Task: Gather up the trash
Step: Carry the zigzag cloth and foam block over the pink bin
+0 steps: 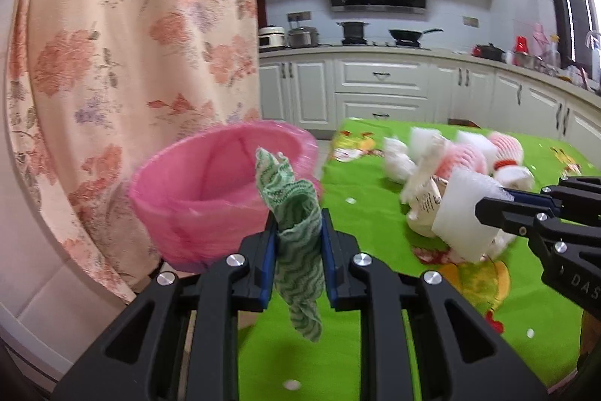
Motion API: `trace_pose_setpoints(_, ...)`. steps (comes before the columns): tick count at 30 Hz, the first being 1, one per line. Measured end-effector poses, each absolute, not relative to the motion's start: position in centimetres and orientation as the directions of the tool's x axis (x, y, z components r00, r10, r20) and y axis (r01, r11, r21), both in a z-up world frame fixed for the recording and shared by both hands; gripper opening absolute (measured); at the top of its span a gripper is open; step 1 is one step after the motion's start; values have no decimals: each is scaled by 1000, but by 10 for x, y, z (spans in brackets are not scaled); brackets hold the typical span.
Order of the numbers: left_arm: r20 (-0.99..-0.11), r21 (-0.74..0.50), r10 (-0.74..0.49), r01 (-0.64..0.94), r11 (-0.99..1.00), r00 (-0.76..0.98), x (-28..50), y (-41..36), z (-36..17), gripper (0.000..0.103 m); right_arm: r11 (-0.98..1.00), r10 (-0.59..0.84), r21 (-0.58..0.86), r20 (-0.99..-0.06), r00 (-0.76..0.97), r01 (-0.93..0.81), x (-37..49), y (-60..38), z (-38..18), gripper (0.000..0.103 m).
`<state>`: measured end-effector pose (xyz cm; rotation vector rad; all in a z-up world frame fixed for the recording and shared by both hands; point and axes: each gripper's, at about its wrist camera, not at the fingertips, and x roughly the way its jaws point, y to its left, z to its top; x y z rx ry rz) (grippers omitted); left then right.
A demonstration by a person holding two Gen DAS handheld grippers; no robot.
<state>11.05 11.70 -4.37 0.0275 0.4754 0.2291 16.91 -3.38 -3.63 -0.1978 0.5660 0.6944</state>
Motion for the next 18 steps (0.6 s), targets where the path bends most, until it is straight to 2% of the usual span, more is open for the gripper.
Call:
trace_pose_setpoints(9, -421, -13, 236, -265, 964, 876, 109, 174, -11, 21, 728, 607, 66, -526, 596, -683, 193, -5, -17, 14)
trace_pose_setpoints(18, -420, 8, 250, -272, 962, 872, 145, 214, 13, 21, 685, 664, 112, -502, 554, -719, 220, 36, 1, 14)
